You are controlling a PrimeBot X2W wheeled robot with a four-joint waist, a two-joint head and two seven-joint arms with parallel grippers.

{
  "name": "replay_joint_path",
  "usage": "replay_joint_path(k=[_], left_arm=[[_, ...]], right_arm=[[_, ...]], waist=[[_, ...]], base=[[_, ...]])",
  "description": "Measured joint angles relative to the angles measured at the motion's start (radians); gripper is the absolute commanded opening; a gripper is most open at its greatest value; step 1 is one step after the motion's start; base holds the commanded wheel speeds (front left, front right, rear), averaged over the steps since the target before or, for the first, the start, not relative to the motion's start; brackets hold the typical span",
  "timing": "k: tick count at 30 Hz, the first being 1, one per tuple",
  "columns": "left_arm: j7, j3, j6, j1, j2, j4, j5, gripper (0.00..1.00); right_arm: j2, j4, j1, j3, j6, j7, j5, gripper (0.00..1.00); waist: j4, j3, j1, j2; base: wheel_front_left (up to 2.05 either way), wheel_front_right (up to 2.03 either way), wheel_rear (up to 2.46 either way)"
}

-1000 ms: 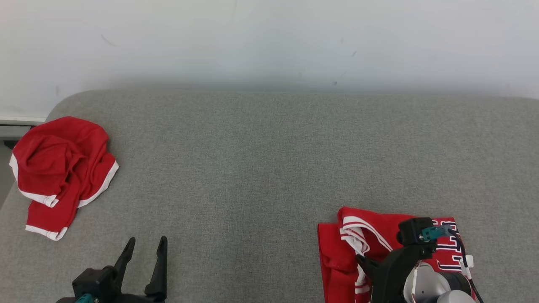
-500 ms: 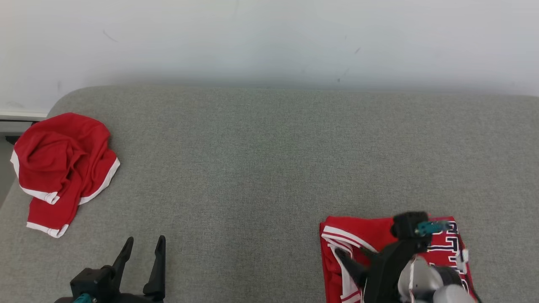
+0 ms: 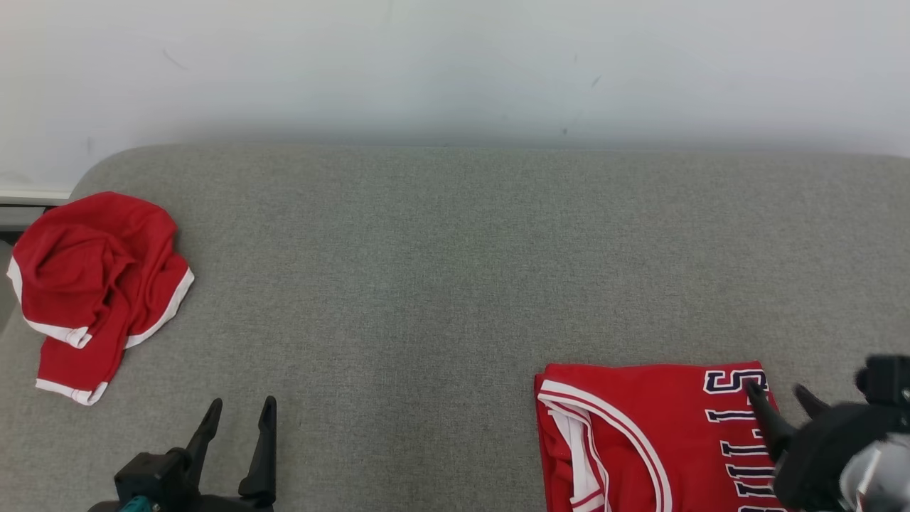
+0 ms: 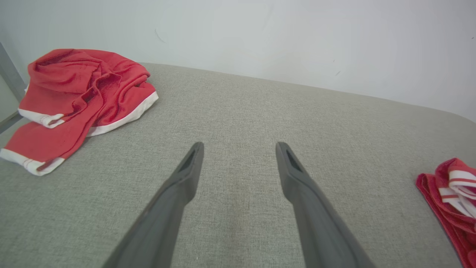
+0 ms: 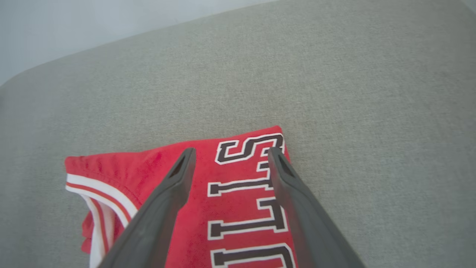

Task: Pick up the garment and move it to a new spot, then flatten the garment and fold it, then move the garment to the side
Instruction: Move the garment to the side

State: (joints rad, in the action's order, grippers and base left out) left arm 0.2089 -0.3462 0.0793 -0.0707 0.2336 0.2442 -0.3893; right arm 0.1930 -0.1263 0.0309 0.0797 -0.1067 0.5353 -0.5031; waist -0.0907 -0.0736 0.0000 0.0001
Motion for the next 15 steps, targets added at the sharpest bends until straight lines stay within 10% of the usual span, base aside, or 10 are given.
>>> replay_joint_path(k=[15], left_arm=[[0.003, 0.002, 0.007, -0.021, 0.011, -0.024, 0.002, 1.0]], right_arm=[[0.004, 0.126, 0.074, 0.082, -0.009, -0.035, 0.031, 1.0]], waist=[[0.024, -0.039, 0.0, 0.0]], base=[[0.0, 0.0, 0.0]])
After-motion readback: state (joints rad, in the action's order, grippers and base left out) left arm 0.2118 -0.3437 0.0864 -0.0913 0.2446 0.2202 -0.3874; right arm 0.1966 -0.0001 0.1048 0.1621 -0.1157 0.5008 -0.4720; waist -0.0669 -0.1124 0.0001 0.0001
